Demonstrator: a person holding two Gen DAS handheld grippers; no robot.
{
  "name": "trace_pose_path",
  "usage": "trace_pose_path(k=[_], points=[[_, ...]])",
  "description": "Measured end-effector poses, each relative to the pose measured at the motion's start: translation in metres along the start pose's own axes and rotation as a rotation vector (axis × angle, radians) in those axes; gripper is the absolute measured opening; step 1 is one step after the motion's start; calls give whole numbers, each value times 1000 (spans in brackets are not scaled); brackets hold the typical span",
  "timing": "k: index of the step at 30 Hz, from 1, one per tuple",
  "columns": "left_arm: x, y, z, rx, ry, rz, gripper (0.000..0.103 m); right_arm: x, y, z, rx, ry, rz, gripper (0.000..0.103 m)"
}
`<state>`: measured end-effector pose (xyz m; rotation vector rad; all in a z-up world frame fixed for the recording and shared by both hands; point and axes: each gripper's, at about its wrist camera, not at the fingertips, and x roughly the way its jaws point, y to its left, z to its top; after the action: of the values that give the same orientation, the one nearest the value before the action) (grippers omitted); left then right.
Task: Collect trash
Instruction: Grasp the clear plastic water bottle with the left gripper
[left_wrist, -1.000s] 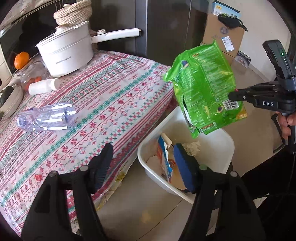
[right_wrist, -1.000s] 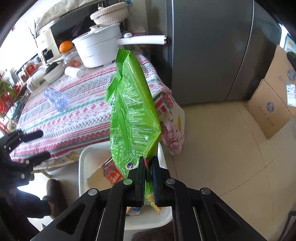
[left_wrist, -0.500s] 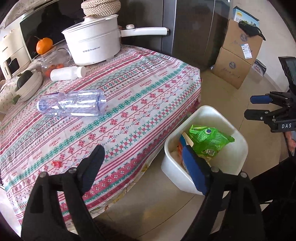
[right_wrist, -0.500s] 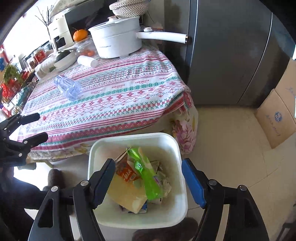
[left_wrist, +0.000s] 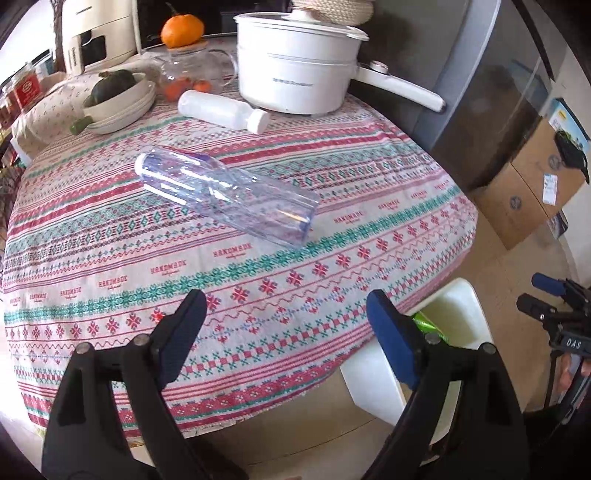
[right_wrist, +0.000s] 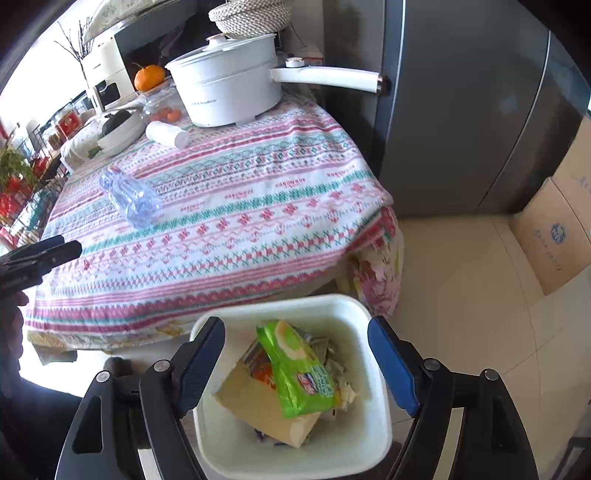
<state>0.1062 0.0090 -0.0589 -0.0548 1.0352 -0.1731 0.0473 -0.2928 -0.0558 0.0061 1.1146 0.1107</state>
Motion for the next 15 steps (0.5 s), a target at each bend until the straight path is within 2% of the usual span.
trace_pose_path(k=[4,8,11,15], points=[[11,15,17,-122,8,13,95,3,12,21,6,-15,4,83],[31,28,35,-253,26,11,95,6,22,41,27,-35,24,84],[45,35,47,-350,10,22,95,10,30,51,35,-37,38,84],[65,37,58,-436,-1,45,95,14,38,60,36,-45,35,84]])
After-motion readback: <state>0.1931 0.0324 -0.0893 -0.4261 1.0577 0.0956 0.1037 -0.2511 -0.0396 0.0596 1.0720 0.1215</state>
